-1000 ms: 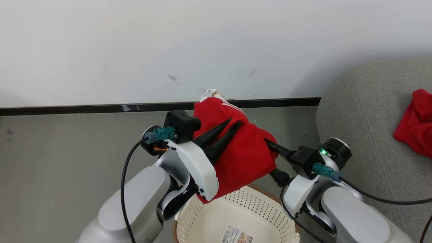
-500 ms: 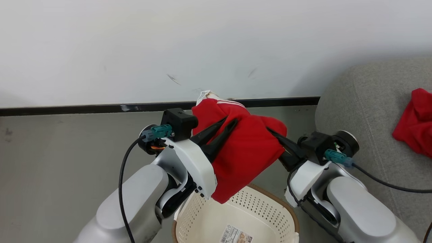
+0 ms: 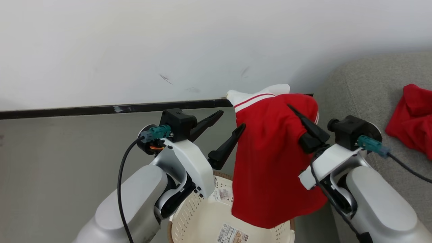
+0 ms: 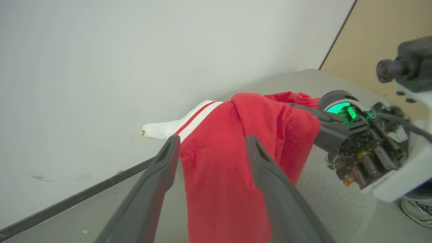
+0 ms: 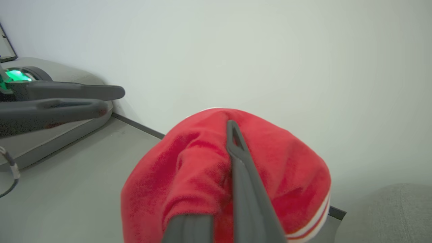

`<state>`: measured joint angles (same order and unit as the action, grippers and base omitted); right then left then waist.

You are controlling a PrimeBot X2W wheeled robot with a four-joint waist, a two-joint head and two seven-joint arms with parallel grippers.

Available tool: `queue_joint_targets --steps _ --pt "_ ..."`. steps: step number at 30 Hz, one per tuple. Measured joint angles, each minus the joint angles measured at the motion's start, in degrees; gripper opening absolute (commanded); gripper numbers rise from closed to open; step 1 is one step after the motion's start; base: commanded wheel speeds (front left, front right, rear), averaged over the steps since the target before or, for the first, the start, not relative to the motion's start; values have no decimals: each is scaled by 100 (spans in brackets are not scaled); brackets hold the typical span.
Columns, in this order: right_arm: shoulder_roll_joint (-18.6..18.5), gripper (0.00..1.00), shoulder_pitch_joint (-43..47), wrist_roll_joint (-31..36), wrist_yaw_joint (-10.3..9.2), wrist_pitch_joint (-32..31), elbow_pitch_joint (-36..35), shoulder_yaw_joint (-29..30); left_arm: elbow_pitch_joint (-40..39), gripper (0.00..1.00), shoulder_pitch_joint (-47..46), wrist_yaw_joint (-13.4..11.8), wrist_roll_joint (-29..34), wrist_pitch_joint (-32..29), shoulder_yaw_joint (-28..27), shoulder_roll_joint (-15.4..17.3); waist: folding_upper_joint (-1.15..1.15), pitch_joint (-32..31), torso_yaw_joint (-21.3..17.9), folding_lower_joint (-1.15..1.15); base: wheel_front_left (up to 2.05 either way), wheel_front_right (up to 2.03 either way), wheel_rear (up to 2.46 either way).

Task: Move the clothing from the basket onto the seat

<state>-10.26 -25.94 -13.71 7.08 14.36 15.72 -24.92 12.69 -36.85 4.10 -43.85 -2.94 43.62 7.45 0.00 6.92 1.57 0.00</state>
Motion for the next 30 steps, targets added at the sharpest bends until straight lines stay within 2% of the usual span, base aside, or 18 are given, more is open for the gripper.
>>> queue_joint_targets --steps 15,30 --pt "-185 0 438 -220 0 1 -846 1811 -118 100 118 33 59 157 135 32 0 -1 -292 0 0 0 0" --pt "-190 0 690 -244 0 9 -1745 2725 -268 100 138 86 108 313 168 127 0 0 -736 0 0 0 0"
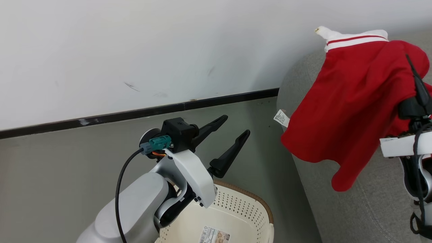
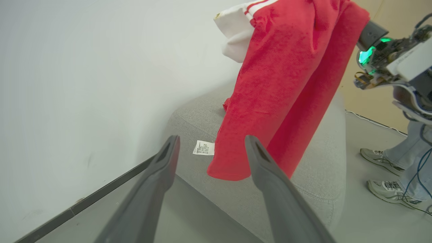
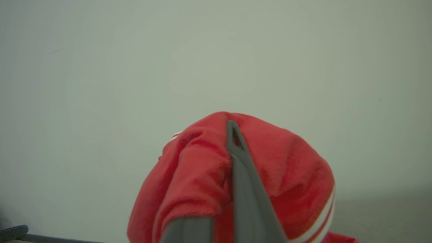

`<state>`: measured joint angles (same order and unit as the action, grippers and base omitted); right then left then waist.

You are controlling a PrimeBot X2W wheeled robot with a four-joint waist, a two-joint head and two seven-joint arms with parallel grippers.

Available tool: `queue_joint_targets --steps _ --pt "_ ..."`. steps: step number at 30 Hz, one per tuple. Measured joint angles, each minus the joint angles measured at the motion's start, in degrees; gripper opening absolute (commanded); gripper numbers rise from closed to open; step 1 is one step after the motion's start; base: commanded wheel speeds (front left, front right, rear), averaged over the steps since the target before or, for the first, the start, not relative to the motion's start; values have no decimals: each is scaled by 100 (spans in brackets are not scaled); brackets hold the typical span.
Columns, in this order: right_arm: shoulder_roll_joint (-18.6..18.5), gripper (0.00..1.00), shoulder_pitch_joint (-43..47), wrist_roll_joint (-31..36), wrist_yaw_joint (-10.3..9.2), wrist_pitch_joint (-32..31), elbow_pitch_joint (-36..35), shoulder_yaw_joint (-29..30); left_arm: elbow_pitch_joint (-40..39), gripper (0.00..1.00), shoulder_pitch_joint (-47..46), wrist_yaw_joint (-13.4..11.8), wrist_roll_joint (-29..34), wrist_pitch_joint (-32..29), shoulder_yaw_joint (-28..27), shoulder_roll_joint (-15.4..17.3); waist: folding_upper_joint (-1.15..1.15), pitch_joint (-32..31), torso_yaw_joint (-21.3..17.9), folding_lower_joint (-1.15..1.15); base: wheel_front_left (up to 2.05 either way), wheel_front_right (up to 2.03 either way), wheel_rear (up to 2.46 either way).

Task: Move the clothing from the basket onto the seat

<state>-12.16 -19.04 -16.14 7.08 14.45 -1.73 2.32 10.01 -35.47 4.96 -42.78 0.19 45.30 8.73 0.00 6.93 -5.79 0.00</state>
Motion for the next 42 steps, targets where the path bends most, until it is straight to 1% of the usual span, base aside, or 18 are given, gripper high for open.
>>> queue_joint_targets --steps 5,17,31,35,40,42 --pt "2 0 159 -1 0 0 -182 315 -22 100 77 0 4 43 -2 46 0 18 -169 0 0 0 0" --pt "97 0 494 0 0 0 -556 653 -88 100 85 8 93 91 23 151 0 83 -566 0 0 0 0" --pt "160 0 702 -81 0 0 -818 710 -133 100 93 24 153 140 47 247 0 161 -996 0 0 0 0" --pt "83 0 684 -176 0 0 -881 710 -153 100 95 23 156 140 42 290 0 192 -1089 0 0 0 0" --pt "-194 0 471 -328 0 0 -873 759 -203 100 97 14 196 140 24 334 0 245 -1175 0 0 0 0" --pt "-245 0 288 -593 -1 1 -868 834 -231 100 99 10 196 140 22 354 0 273 -1196 0 0 0 0"
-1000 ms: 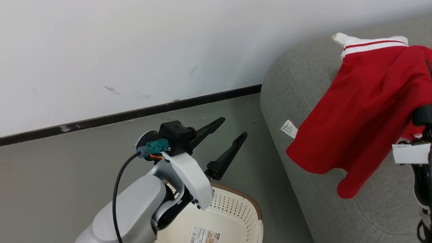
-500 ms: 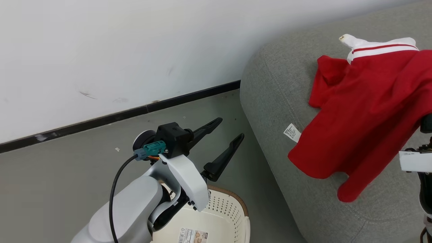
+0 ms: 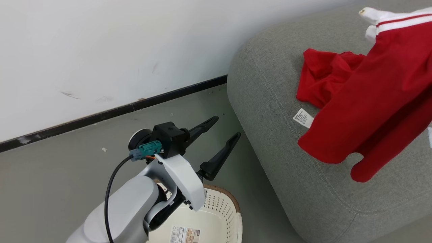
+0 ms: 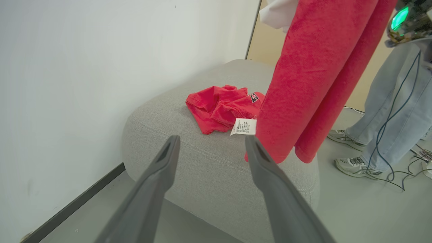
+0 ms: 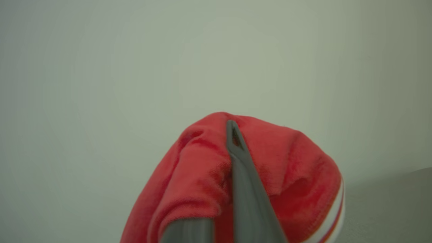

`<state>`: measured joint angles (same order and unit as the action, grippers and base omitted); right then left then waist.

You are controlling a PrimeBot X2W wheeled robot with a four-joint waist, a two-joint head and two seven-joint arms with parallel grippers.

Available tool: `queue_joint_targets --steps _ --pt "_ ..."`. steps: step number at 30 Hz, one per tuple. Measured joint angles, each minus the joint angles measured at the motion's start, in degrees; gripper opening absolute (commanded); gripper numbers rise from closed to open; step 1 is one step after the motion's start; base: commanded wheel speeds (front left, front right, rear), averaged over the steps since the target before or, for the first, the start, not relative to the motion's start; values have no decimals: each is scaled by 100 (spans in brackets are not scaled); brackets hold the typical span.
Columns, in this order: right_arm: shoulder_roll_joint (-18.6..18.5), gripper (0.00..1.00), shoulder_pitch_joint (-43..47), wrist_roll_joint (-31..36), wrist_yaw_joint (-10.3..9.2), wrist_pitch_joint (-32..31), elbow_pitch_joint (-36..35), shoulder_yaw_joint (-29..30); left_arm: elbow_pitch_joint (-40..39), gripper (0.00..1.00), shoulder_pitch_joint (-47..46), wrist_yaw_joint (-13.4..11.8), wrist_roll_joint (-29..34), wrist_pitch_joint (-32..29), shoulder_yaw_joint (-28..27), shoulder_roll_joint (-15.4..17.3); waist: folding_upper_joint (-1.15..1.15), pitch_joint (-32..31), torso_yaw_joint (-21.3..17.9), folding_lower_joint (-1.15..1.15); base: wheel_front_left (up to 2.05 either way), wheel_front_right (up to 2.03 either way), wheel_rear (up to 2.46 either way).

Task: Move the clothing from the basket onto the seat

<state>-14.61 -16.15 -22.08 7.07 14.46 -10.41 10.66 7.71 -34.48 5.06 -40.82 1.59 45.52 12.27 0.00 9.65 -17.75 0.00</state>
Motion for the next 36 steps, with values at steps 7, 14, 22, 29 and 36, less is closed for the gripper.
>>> queue_joint_targets --steps 7,14,22,29,36 --pt "-485 0 -491 -430 0 -20 425 219 -96 100 5 -19 1 -8 0 52 0 124 -14 0 0 0 0" --pt "-835 0 -1055 -758 0 -279 1010 363 -163 100 36 -53 2 -102 -3 133 0 294 32 0 0 0 0" --pt "-1371 0 -1645 -770 0 -597 1558 267 -304 100 69 -97 9 -210 -26 260 0 543 132 0 0 0 0" --pt "-1668 0 -1972 -759 1 -800 2257 208 -446 100 83 -137 10 -330 -31 409 0 802 251 0 0 0 0" --pt "-1703 0 -2330 -791 0 -840 2960 428 -626 100 83 -189 60 -454 -57 521 0 1109 406 0 0 0 0"
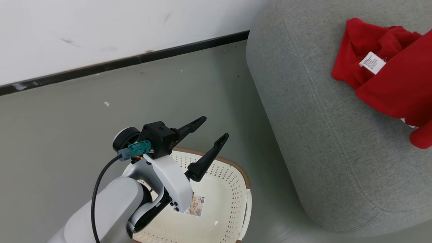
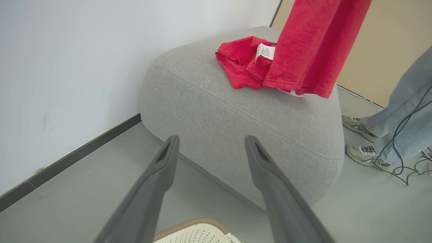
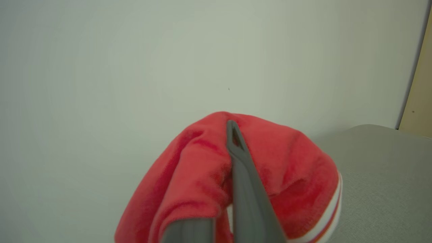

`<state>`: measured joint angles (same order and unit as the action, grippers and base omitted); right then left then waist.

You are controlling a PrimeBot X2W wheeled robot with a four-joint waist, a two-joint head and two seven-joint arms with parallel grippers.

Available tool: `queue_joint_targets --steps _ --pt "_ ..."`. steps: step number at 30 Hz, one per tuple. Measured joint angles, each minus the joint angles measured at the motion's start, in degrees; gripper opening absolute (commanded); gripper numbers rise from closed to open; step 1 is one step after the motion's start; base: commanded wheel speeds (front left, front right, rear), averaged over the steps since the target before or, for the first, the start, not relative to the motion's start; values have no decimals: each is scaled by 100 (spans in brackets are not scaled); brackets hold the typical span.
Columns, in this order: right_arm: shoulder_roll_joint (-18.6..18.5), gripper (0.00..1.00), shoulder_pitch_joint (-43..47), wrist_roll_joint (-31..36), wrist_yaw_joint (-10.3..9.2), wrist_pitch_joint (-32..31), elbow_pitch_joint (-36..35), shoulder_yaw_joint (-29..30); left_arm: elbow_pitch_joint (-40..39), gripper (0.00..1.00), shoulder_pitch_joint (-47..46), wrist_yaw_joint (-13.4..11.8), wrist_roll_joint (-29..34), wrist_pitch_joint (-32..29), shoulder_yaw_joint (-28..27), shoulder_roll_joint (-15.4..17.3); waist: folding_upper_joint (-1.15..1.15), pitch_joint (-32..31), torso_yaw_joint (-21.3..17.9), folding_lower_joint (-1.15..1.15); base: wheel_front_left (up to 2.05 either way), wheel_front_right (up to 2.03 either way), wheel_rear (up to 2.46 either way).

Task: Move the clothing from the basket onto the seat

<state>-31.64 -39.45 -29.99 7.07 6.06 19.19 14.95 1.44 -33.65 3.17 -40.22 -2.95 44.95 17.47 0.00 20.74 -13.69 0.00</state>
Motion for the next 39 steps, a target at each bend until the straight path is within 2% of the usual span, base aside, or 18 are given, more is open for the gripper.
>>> queue_joint_targets --steps 7,14,32,34,37,38,39 --pt "-2 0 -369 104 0 78 268 274 -145 100 -7 0 10 -3 -10 52 0 225 104 0 0 0 0" --pt "-34 0 -486 489 1 81 357 -377 -241 100 -43 1 10 -52 -11 54 0 473 205 0 0 0 0" --pt "-4 0 -356 998 1 108 1384 -509 -375 100 -266 57 22 -51 -154 210 0 882 271 0 0 0 0" --pt "15 7 -272 1084 1 107 1526 -598 -374 100 -266 58 52 -51 -153 221 0 886 267 0 0 0 0" --pt "58 29 -184 1196 1 105 1696 -680 -371 100 -266 60 52 -48 -152 220 0 879 261 0 0 0 0" --pt "57 48 -184 1229 1 99 1753 -702 -369 100 -266 62 52 -48 -153 224 0 874 259 0 0 0 0" --pt "56 83 -187 1265 1 99 1798 -719 -366 100 -266 64 52 -46 -154 227 0 868 257 0 0 0 0"
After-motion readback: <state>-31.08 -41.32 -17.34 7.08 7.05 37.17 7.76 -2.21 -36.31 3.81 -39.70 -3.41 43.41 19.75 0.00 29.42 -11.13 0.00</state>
